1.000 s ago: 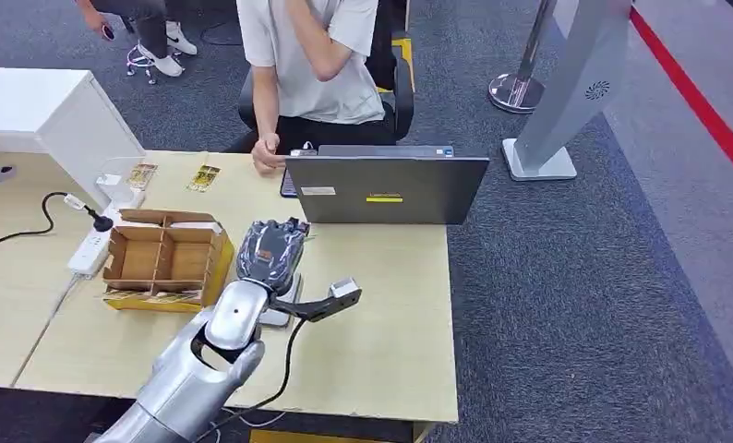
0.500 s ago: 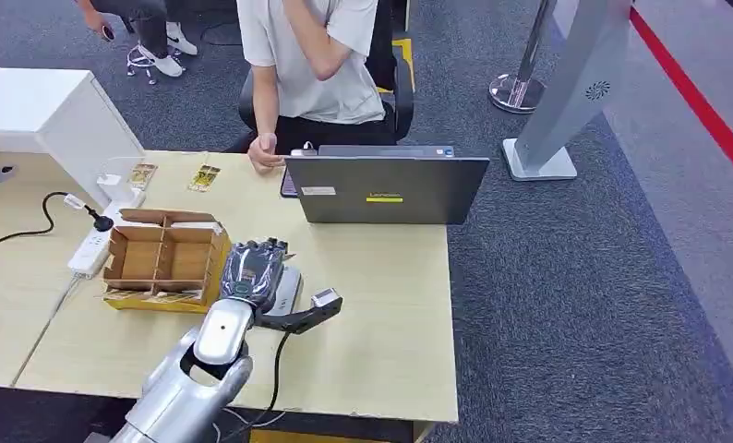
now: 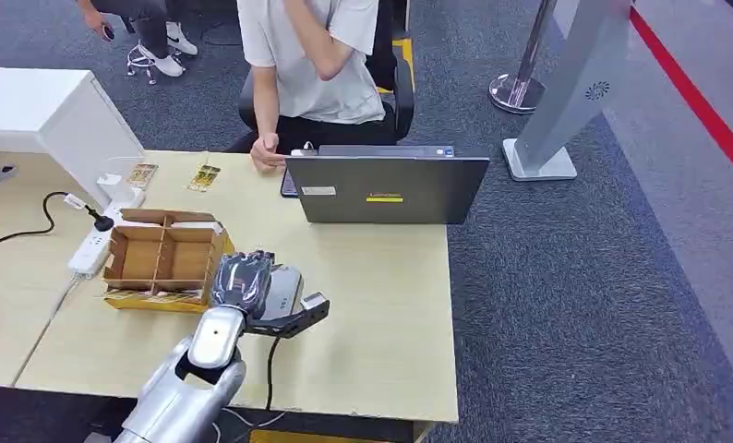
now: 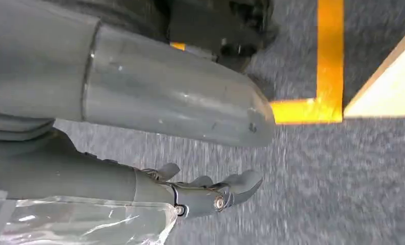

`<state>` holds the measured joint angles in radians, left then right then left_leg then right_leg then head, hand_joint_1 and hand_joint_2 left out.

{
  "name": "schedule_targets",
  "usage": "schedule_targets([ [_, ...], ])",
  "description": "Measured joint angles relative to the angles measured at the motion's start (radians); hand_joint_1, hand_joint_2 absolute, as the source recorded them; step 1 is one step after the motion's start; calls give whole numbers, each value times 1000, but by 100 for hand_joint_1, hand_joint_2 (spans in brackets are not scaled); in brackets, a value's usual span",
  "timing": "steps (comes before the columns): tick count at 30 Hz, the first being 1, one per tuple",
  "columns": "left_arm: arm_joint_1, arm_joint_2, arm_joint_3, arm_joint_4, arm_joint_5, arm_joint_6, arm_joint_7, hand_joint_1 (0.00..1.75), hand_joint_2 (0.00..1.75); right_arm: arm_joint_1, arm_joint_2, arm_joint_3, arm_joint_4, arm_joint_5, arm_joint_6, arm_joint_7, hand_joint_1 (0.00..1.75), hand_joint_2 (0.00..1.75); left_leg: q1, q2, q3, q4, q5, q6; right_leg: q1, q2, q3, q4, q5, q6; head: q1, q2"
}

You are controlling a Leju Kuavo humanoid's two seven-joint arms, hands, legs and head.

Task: Pass the card to the sensor for recognition and then transmit it.

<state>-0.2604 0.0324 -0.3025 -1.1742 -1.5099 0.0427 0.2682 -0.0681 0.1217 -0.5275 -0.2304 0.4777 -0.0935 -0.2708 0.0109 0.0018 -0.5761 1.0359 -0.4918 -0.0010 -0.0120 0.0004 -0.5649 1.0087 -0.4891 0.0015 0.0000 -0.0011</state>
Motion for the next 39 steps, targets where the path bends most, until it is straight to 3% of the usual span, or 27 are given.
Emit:
schedule_targets([
  [9, 3, -34, 0, 50, 3, 15, -51, 175, 175, -8, 6, 36, 0, 45, -26, -3, 0, 0, 0, 0, 0, 0, 0, 0, 0, 0, 0, 0, 0, 0, 0, 0],
  [23, 9, -45, 0, 58, 10, 62, -71, 175, 175, -9, 16, 45, 0, 56, -26, -9, 0, 0, 0, 0, 0, 0, 0, 0, 0, 0, 0, 0, 0, 0, 0, 0],
  [26, 9, -44, 0, 53, 17, 123, -74, 175, 175, -9, 16, 45, 0, 56, -27, -13, 0, 0, 0, 0, 0, 0, 0, 0, 0, 0, 0, 0, 0, 0, 0, 0],
  [27, 9, -43, 2, 40, 28, 173, -77, 175, 175, -8, 16, 45, 0, 56, -33, -19, 0, 0, 0, 0, 0, 0, 0, 0, 0, 0, 0, 0, 0, 0, 0, 0],
  [28, -1, -28, 21, -41, 55, 279, -96, 175, 175, -7, 23, 45, 0, 56, -51, -35, 0, 0, 0, 0, 0, 0, 0, 0, 0, 0, 0, 0, 0, 0, 0, 0],
  [29, -15, -20, 33, -69, 64, 305, -110, 175, 175, -6, 25, 45, 1, 59, -53, -39, 0, 0, 0, 0, 0, 0, 0, 0, 0, 0, 0, 0, 0, 0, 0, 0],
  [34, -69, 18, 100, -173, 82, 362, -149, 175, 175, -6, 34, 45, 4, 68, -58, -42, 0, 0, 0, 0, 0, 0, 1, -1, 0, 0, 0, 1, 0, 0, 0, 0],
  [37, -105, 37, 131, -196, 82, 416, -161, 175, 175, -9, 34, 45, 4, 72, -53, -42, 0, 0, 1, -1, 0, 0, 1, -2, 0, -1, 0, 2, 0, 0, 0, 0],
  [39, -142, 52, 151, -198, 81, 417, -166, 175, 175, -10, 35, 45, 5, 77, -44, -41, 0, 0, 1, -1, 0, 0, 1, -2, 0, -1, -1, 2, 0, 0, 0, 0],
])
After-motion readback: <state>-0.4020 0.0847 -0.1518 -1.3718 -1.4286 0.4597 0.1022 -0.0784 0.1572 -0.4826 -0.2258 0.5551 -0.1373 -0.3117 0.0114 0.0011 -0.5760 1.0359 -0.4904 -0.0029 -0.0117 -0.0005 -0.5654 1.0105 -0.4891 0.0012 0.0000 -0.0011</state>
